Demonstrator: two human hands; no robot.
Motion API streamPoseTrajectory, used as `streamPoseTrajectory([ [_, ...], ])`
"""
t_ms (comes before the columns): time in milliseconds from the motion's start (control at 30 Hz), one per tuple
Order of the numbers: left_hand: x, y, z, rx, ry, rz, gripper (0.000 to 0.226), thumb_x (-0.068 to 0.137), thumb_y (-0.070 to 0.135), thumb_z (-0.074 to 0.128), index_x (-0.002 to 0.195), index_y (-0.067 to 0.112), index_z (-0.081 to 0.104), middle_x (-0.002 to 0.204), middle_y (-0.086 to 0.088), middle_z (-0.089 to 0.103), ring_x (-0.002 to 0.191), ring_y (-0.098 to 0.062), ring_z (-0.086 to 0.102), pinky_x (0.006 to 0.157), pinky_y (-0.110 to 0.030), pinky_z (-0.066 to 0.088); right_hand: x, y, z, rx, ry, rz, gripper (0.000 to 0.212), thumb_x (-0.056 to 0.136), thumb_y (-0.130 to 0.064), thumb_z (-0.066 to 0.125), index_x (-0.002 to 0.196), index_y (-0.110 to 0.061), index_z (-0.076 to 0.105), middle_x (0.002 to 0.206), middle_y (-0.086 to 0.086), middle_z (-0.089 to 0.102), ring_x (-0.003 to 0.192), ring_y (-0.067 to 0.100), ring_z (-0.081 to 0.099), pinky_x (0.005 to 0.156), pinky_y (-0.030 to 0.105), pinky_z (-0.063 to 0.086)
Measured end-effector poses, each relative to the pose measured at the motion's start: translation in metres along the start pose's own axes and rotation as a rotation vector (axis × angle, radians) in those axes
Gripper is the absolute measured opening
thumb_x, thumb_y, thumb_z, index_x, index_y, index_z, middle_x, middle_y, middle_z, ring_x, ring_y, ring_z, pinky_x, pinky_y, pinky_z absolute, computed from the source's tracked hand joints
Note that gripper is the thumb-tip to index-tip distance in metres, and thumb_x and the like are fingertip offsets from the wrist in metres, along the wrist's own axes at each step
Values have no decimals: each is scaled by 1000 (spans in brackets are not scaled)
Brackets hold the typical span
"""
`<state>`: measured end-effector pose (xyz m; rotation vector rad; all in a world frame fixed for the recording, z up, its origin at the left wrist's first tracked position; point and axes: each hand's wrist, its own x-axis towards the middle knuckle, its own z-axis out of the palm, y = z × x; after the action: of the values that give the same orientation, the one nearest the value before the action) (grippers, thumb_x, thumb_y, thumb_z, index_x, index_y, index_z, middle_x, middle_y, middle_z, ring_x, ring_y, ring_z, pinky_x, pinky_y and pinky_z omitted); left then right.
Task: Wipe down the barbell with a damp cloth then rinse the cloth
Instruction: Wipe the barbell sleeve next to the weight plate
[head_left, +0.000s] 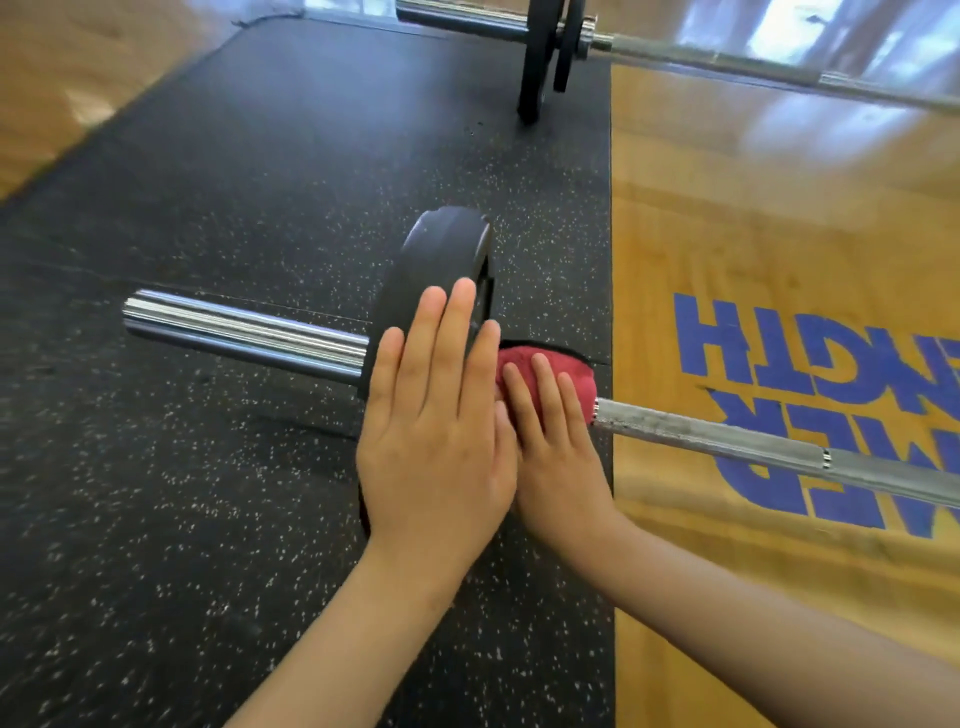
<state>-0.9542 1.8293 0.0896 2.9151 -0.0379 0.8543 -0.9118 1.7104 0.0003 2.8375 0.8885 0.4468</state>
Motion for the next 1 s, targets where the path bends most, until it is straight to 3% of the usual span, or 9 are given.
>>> streamPoseTrajectory([
  [200, 62, -19, 5, -102, -38, 144, 56, 91, 24, 46, 143, 4, 37, 155, -15, 26, 145, -28, 20, 119, -43, 18, 65, 22, -3, -5, -119, 153, 65, 89, -34, 29, 146, -3, 32, 139, 20, 44, 131, 44, 36, 113, 52, 24],
  [333, 69, -34, 18, -29, -102, 222, 62, 88, 21, 43, 145, -1, 32, 156, -19, 22, 146, -32, 16, 119, -45, 17, 77, 33, 5, 2, -67, 173, 65, 93, -36, 31, 148, -2, 28, 145, 21, 40, 136, 45, 30, 115, 54, 20],
  [400, 81, -34, 25, -48, -96, 221, 58, 85, 15, 37, 140, -3, 39, 154, -20, 27, 144, -33, 20, 118, -46, 20, 68, 31, 17, 12, 2, 154, 62, 93, -30, 31, 149, -3, 27, 151, 22, 32, 141, 46, 21, 117, 56, 12],
  [600, 122, -33, 37, -129, -153, 232, 73, 77, 23, 15, 144, -3, 32, 153, -19, 28, 144, -32, 21, 118, -45, 20, 44, 51, 44, -68, 40, -6, 64, 89, -19, 30, 152, -9, 21, 160, 11, 16, 148, 33, -2, 120, 47, 6],
  [700, 136, -32, 42, -142, -173, 228, 77, 74, 26, 11, 143, -2, 34, 153, -18, 28, 144, -32, 21, 118, -44, 20, 62, 55, 45, -3, 73, 71, 61, 96, -32, 30, 152, -11, 22, 158, 13, 21, 147, 36, 10, 119, 48, 10],
  [800, 143, -31, 44, -162, -177, 223, 78, 73, 25, 10, 142, -2, 35, 152, -18, 30, 143, -32, 22, 118, -43, 20, 91, 58, 37, 77, 56, 183, 61, 94, -39, 31, 146, -9, 37, 146, 16, 42, 136, 42, 32, 113, 51, 25],
  [867, 143, -31, 43, -161, -177, 224, 77, 75, 25, 10, 142, -2, 36, 152, -18, 30, 143, -32, 23, 117, -44, 22, 113, 64, 26, 161, 54, 278, 57, 93, -44, 27, 129, -10, 55, 122, 15, 59, 113, 39, 51, 93, 48, 40],
  [933, 139, -31, 42, -144, -167, 227, 73, 77, 23, 12, 141, -3, 37, 152, -19, 31, 143, -33, 24, 117, -45, 23, 129, 69, 17, 223, 42, 349, 60, 95, -48, 18, 109, -12, 65, 102, 12, 65, 92, 36, 58, 74, 41, 43],
  [1000, 133, -31, 41, -130, -153, 229, 69, 80, 20, 15, 141, -3, 37, 152, -19, 31, 143, -33, 25, 116, -46, 24, 131, 69, 16, 263, 48, 356, 64, 97, -46, 12, 109, -14, 66, 103, 10, 65, 92, 34, 57, 72, 40, 42],
])
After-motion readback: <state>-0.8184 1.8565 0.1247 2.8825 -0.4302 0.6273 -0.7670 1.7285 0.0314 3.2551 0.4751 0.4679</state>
